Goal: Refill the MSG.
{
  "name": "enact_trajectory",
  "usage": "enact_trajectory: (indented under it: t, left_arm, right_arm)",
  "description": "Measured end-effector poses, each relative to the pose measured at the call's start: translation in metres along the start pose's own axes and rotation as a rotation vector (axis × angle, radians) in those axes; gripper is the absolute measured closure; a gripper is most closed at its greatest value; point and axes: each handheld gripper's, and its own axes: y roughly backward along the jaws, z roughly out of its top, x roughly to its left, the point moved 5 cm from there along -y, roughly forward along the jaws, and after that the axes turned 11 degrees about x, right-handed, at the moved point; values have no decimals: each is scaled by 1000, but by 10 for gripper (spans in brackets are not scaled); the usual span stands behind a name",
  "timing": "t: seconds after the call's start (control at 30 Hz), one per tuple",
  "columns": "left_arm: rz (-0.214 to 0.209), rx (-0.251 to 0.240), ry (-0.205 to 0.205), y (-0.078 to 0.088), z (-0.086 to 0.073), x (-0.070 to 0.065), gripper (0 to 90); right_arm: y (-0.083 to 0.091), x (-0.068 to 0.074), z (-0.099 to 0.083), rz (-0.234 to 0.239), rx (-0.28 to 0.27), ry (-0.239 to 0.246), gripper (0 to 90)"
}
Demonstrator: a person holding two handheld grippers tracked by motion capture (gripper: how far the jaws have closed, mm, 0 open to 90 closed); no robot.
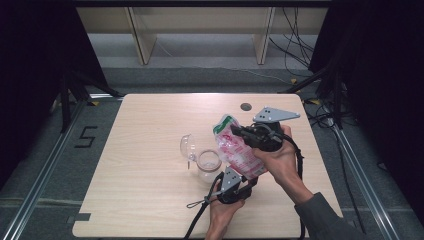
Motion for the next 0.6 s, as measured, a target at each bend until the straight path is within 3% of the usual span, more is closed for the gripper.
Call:
enact_trajectory:
  t: [0.03, 0.13, 0.23, 0.33, 0.37, 0.43, 0.5, 0.57, 0.6]
  left_arm:
    - [-5, 0, -1, 0, 0, 0, 706]
    - [-9, 0, -6, -2, 0, 1, 707]
    - [-14, 4, -11, -2, 0, 2, 709]
    - [-12, 0, -19, -3, 2, 2, 711]
    - [-7, -5, -20, -3, 2, 1, 711]
    - [-5, -1, -30, -3, 2, 2, 713]
    - [-13, -4, -29, -4, 2, 2, 714]
    - [-15, -1, -37, -3, 2, 3, 715]
    - [-17, -6, -36, -3, 3, 3, 715]
  right_arm:
    - [-2, -1, 1, 0, -8, 20, 900]
    - [-5, 1, 2, -14, -3, -16, 900]
    - [-8, 1, 2, -9, 24, -8, 900]
    - [-13, 2, 4, 2, 17, -4, 900]
    - [-14, 0, 5, -15, 10, 15, 900]
    - [-14, 2, 4, -2, 28, -18, 900]
    - [-17, -1, 6, -8, 20, 10, 900]
    - [-18, 1, 6, -14, 32, -14, 900]
    - [-19, 1, 6, -7, 30, 5, 900]
